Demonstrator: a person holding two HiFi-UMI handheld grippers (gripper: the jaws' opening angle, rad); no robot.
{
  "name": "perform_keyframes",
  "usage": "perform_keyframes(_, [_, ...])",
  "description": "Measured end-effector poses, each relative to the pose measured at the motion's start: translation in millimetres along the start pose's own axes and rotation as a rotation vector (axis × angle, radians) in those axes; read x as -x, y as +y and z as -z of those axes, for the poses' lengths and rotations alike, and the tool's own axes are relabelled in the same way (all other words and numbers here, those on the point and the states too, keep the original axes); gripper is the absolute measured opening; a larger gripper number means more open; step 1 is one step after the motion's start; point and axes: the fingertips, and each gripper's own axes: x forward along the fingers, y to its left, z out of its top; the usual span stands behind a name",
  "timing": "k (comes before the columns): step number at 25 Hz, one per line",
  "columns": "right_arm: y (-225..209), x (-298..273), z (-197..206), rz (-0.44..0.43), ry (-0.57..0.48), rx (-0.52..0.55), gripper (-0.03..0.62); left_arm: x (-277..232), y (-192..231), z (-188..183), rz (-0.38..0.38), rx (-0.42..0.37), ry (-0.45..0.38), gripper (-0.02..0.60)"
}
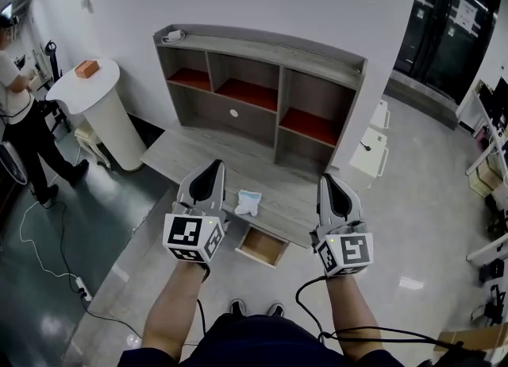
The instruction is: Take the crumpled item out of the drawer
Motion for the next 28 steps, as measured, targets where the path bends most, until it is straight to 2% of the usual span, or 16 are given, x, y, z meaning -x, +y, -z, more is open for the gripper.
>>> perform_keyframes(6, [-7.3,1.1,2.0,-0.008,0.012,0.040,0.006,1.1,25.0,-6.4,-0.020,0.002,-0.023,0.003])
perform_keyframes(12, [-33.4,4.9,-2.3,0.039,0.015,0.055,0.005,10.1,53.0,-8.2,-0.067,0.008,-0.026,0.004])
perform_keyframes(28, [-34.7,6.7,13.9,0.031,0.042,0.037,0.005,13.3,51.1,4.1,-0.062,0.035,-0.011,0.003])
